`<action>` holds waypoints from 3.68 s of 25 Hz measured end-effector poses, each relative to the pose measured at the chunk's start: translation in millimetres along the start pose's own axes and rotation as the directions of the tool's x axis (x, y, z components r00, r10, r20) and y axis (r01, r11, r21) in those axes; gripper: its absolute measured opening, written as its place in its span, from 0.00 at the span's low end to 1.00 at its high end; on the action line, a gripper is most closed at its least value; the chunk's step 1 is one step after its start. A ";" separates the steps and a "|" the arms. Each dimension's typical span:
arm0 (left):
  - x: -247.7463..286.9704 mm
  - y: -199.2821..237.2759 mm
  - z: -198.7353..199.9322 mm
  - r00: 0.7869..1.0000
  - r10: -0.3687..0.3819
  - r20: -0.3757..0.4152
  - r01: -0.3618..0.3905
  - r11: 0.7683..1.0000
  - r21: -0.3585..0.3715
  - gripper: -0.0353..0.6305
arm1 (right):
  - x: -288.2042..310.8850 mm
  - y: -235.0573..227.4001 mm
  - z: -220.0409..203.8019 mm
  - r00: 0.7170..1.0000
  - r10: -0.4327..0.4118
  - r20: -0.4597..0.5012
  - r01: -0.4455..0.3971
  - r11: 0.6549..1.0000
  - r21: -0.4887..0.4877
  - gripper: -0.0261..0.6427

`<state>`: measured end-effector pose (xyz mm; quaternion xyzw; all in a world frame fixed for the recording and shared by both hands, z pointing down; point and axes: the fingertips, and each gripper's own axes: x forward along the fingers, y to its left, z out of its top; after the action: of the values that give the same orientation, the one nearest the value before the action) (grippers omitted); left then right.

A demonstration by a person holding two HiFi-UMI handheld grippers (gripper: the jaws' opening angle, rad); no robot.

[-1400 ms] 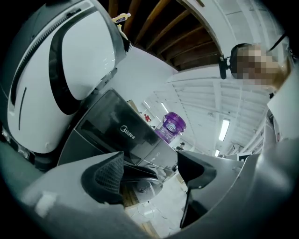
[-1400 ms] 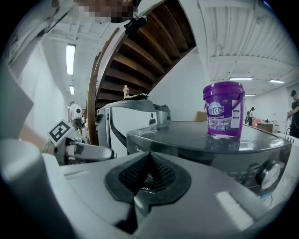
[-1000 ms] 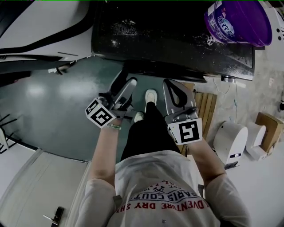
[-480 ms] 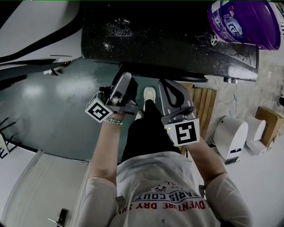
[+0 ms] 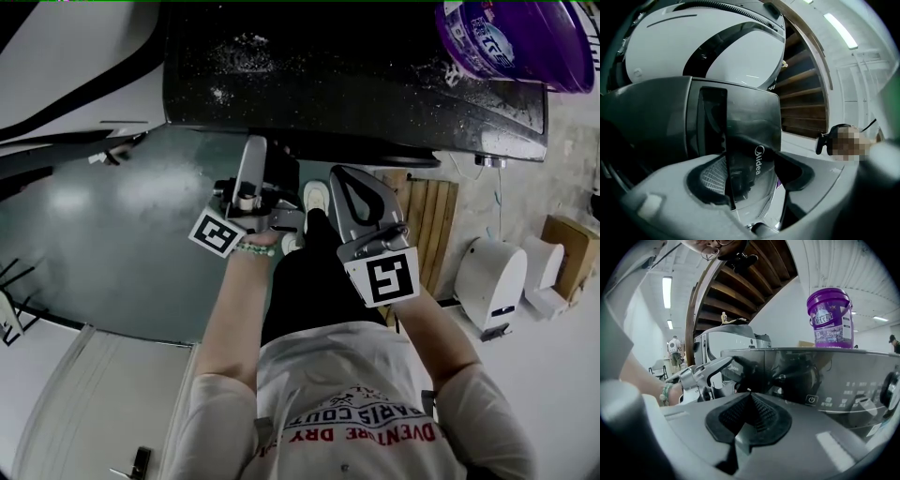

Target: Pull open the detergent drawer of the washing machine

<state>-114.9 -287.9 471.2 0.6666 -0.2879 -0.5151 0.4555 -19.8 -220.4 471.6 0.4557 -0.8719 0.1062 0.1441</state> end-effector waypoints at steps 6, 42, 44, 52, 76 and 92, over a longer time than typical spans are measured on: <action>-1.3 0.8 0.3 1.000 -0.003 0.003 0.003 1.000 -0.021 0.48 | -4.8 1.9 10.1 0.998 -0.041 0.044 0.042 0.999 -0.030 0.04; -105.5 -48.8 -29.0 0.999 -0.032 -0.023 0.032 0.999 -0.006 0.47 | -87.6 28.5 9.2 0.984 -0.100 0.146 0.115 0.989 -0.092 0.04; -112.3 -51.2 -31.0 0.999 -0.033 -0.026 0.032 0.999 -0.008 0.47 | -92.0 33.5 7.6 0.984 -0.097 0.146 0.111 0.989 -0.094 0.04; -132.8 -60.4 -35.9 0.999 -0.040 -0.036 0.040 0.999 -0.008 0.47 | -107.1 47.6 0.3 0.986 -0.093 0.141 0.108 0.989 -0.098 0.04; -156.8 -90.3 -37.9 0.970 0.115 -0.214 -0.071 0.977 0.203 0.67 | -120.4 71.1 21.3 0.981 -0.094 0.172 0.110 0.990 -0.084 0.04; -109.9 -179.0 -40.2 0.938 0.149 -0.312 0.019 0.879 0.476 0.04 | -143.0 68.7 83.3 0.968 -0.090 0.236 0.120 0.986 -0.112 0.04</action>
<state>-125.4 -106.7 358.2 0.8256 -0.3443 -0.2910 0.3395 -11.7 -98.8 340.2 0.5006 -0.8623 -0.0101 0.0761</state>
